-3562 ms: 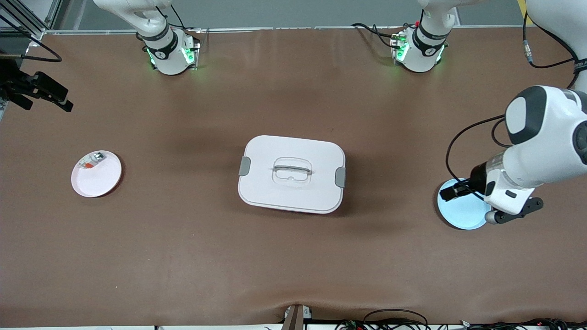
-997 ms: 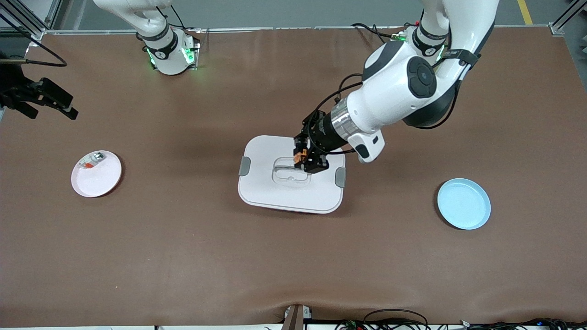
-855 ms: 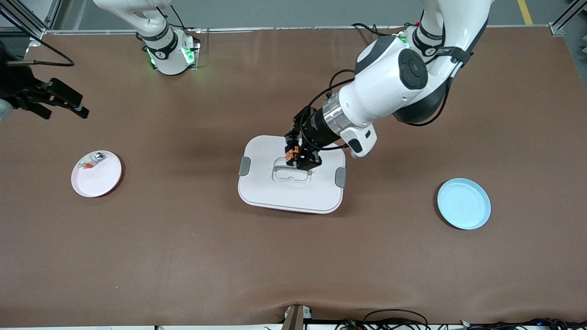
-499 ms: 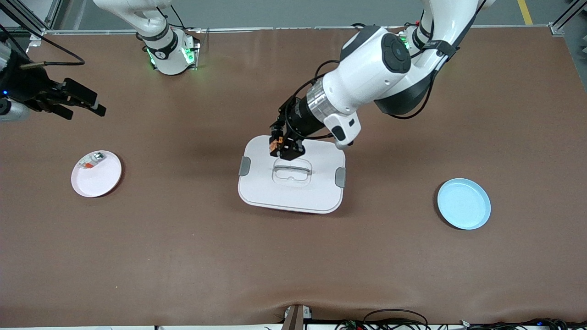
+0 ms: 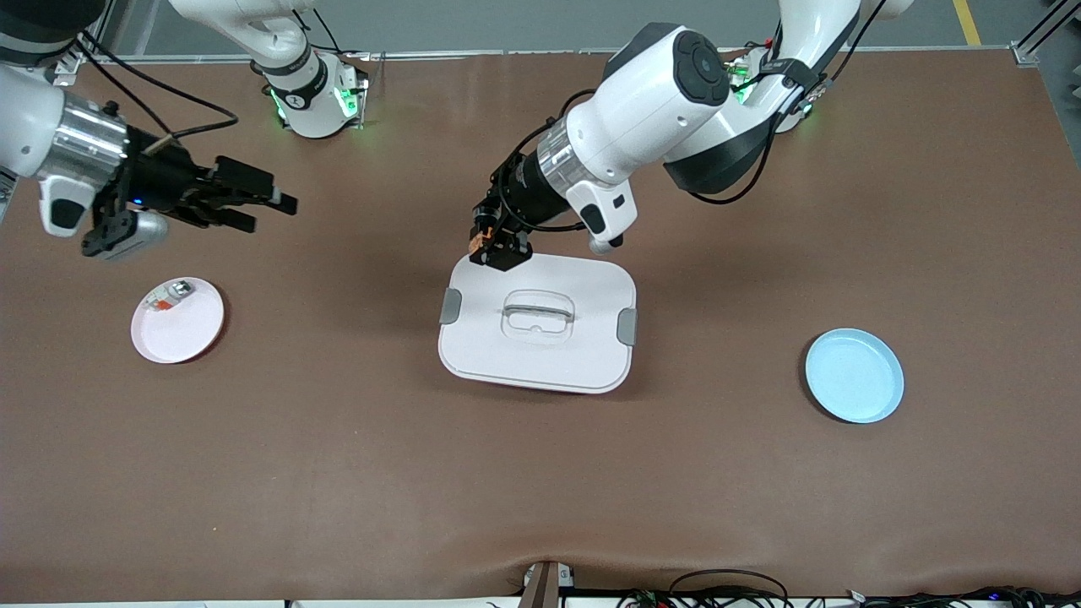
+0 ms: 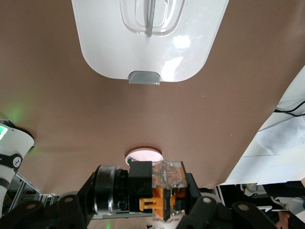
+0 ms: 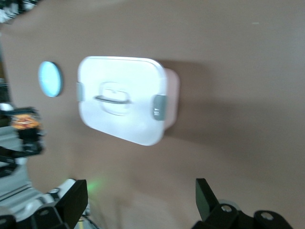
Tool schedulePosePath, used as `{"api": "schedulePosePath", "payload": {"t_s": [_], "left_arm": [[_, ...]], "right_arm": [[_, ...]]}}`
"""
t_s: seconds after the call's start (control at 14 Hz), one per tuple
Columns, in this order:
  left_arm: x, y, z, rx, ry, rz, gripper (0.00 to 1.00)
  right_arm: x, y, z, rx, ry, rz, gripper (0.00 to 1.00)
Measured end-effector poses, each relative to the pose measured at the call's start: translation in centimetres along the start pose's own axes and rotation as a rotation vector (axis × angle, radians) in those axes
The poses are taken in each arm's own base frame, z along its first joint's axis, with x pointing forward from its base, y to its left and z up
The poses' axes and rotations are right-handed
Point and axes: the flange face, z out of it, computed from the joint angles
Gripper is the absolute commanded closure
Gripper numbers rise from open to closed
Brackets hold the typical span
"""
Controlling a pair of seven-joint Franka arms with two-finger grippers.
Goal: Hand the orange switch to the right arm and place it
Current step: 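Reach the right gripper to the switch held by the left gripper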
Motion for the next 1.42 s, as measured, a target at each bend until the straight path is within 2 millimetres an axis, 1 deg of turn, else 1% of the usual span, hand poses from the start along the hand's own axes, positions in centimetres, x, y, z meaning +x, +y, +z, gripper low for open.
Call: {"api": "schedulePosePath", "payload": {"t_s": [0.21, 0.43, 0.71, 0.93, 1.07, 1.21, 1.42], "left_arm": [[-0.5, -0.5, 0.3, 0.006, -0.003, 0.011, 0.80], [-0.8, -0.8, 0.4, 0.005, -0.006, 0.024, 0.80], [-1.1, -0.8, 0.4, -0.007, -0.016, 0.027, 0.80], [-1.2, -0.9, 0.4, -0.014, -0.022, 0.030, 0.80], [-1.4, -1.0, 0.4, -0.017, -0.026, 0.033, 0.80], [-1.3, -0.9, 0.4, -0.019, -0.026, 0.032, 0.80], [-1.3, -0.8, 0.4, -0.022, -0.027, 0.030, 0.80]], "right_arm": [[0.0, -3.0, 1.8, 0.083, 0.027, -0.023, 0.00], [0.3, -5.6, 4.5, 0.133, 0.041, -0.041, 0.00], [1.1, -7.9, 8.5, 0.187, 0.052, -0.030, 0.00], [1.4, -9.8, 11.6, 0.206, 0.073, -0.001, 0.00], [1.4, -10.7, 13.3, 0.217, 0.077, 0.016, 0.00], [1.4, -11.2, 13.9, 0.227, 0.082, 0.022, 0.00], [1.5, -11.1, 14.1, 0.231, 0.081, 0.028, 0.00]]}}
